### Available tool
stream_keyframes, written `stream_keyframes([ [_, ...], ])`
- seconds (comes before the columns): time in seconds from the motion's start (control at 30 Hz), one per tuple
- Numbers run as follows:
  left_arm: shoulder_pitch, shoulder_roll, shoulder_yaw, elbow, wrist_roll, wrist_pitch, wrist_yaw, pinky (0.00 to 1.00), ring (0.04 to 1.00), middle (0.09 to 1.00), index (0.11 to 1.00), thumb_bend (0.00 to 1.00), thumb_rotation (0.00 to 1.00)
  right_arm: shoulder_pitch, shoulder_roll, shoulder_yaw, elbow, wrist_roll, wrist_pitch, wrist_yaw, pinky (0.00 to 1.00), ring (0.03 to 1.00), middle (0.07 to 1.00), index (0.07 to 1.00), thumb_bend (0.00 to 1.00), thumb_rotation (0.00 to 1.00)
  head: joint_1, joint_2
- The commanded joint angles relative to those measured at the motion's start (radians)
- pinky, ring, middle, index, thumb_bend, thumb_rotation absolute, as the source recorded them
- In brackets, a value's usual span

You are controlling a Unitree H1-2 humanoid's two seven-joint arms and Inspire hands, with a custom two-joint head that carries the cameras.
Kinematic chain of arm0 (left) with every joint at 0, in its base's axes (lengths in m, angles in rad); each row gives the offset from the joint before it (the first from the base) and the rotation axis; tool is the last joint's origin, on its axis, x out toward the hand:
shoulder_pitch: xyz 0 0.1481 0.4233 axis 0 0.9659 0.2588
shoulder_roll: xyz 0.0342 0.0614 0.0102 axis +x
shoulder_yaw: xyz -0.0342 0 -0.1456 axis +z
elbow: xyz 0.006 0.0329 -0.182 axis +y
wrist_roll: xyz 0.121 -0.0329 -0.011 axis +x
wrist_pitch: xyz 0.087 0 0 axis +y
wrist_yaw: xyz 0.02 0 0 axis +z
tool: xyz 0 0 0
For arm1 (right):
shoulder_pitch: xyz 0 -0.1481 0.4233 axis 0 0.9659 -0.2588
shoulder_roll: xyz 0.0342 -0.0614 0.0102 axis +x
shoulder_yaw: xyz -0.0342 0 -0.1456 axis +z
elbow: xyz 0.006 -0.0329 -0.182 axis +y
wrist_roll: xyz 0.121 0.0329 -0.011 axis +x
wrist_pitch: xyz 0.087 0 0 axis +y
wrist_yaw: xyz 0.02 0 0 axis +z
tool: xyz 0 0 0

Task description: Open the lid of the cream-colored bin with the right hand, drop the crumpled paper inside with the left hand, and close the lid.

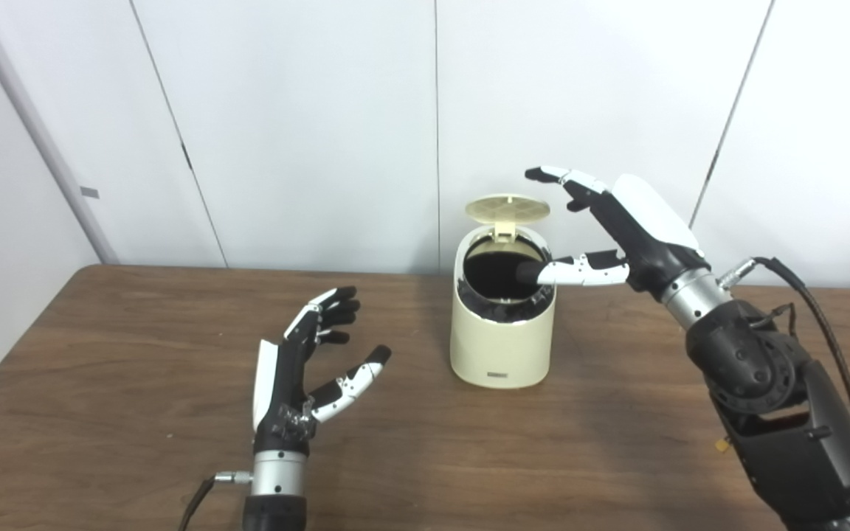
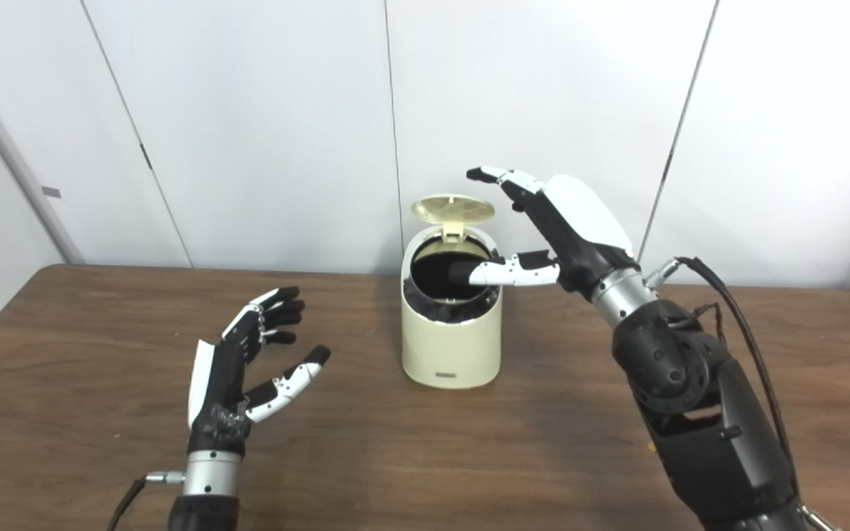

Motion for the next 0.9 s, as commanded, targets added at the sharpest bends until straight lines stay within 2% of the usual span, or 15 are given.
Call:
stream_keyframes([
  [0.0, -0.028, 0.002, -0.001, -0.016, 0.009, -0.022, -0.001, 0.65, 0.729, 0.746, 0.780, 0.65, 0.16, -0.059, -0.006, -0.004, -0.033, -0.010, -0.005, -0.004, 0.82, 0.952, 0.900, 0.872, 0.76, 0.67, 0.000, 0.000],
  [0.17, -0.030, 0.003, -0.005, -0.014, 0.024, -0.026, 0.000, 0.61, 0.718, 0.743, 0.774, 0.65, 0.16, -0.069, -0.014, 0.000, -0.023, -0.019, -0.013, 0.003, 0.87, 0.974, 0.901, 0.876, 0.74, 0.67, 0.007, 0.003],
  [0.27, -0.031, 0.001, -0.007, -0.018, 0.021, -0.024, -0.003, 0.60, 0.713, 0.743, 0.771, 0.65, 0.15, -0.079, -0.026, 0.011, -0.013, -0.037, -0.029, 0.003, 0.90, 0.984, 0.900, 0.875, 0.75, 0.70, 0.010, 0.003],
  [0.5, -0.032, 0.001, -0.013, -0.017, 0.022, -0.026, -0.007, 0.59, 0.708, 0.743, 0.771, 0.65, 0.14, -0.104, -0.045, 0.040, -0.011, -0.076, -0.040, 0.022, 0.99, 1.000, 0.894, 0.862, 0.74, 0.68, 0.015, 0.007],
  [0.7, -0.035, 0.003, -0.017, -0.014, 0.026, -0.026, -0.005, 0.61, 0.711, 0.743, 0.772, 0.65, 0.15, -0.113, -0.048, 0.051, 0.000, -0.100, -0.071, 0.014, 1.00, 1.000, 0.855, 0.816, 0.75, 0.65, 0.015, 0.007],
  [0.87, -0.034, 0.000, -0.017, -0.019, 0.021, -0.021, -0.007, 0.60, 0.706, 0.740, 0.770, 0.65, 0.15, -0.114, -0.049, 0.053, 0.011, -0.108, -0.104, 0.012, 1.00, 1.000, 0.812, 0.788, 0.79, 0.71, 0.019, 0.014],
])
